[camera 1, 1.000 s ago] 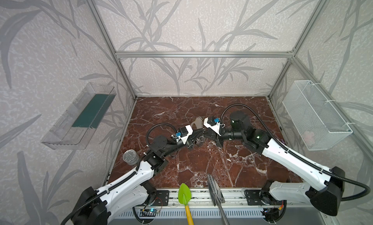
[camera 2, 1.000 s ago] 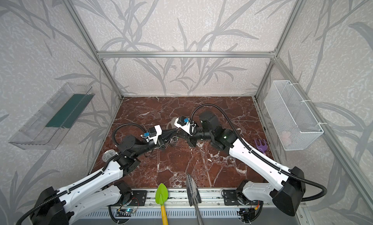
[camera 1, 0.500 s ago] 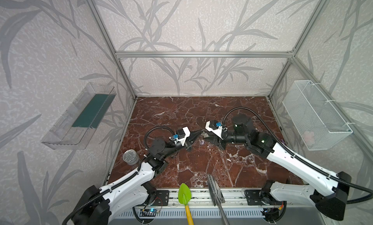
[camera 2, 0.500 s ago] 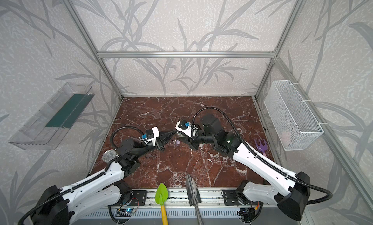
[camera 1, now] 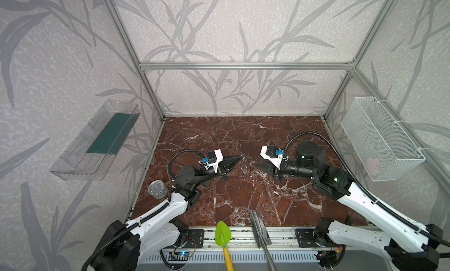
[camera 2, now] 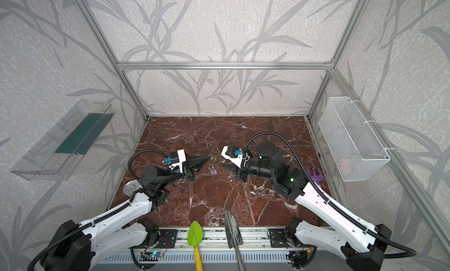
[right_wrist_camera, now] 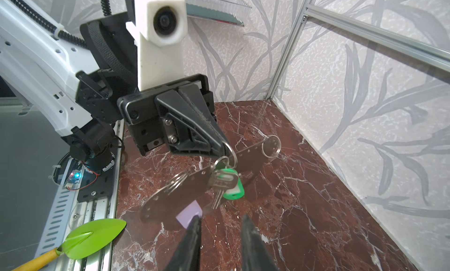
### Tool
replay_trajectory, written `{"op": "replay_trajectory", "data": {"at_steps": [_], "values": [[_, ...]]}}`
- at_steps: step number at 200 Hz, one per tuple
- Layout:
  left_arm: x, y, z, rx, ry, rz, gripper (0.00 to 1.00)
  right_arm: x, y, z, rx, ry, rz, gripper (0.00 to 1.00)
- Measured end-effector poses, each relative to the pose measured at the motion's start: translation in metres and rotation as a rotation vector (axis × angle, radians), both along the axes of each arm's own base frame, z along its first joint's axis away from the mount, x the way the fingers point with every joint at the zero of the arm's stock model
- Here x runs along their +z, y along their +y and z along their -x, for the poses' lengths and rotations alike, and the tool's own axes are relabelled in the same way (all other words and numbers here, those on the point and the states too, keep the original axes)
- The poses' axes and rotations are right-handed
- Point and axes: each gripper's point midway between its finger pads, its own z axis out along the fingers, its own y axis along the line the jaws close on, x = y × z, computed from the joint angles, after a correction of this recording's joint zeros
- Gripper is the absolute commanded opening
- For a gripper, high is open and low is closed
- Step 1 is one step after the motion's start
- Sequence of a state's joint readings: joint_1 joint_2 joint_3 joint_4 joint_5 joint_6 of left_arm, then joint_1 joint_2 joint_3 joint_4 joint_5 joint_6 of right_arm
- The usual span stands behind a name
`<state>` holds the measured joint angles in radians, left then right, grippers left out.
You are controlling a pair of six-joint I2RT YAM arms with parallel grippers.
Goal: Put the keys on the keyring
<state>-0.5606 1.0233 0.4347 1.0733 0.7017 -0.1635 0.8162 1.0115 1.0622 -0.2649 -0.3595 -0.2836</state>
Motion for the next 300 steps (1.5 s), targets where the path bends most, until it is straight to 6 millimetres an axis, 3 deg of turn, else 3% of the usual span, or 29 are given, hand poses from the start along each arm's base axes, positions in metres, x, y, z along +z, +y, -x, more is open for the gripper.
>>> {"op": "replay_trajectory", "data": {"at_steps": [64,171,280,300], "values": [[-0.007,-0.004,0.004,-0.081,0.041,-0.006,0.00,-0.020,0.017,-0.013,0.013,0.039,0.043,0.21],[-0.008,-0.005,0.005,-0.112,0.059,-0.007,0.00,-0.008,0.028,-0.012,0.065,0.033,0.011,0.09],[-0.003,-0.001,0.004,-0.103,0.039,0.009,0.00,-0.004,0.036,-0.018,0.080,0.045,0.012,0.09],[-0.004,0.000,0.002,-0.100,0.043,0.010,0.00,-0.006,0.037,-0.017,0.085,0.046,0.016,0.00]]}}
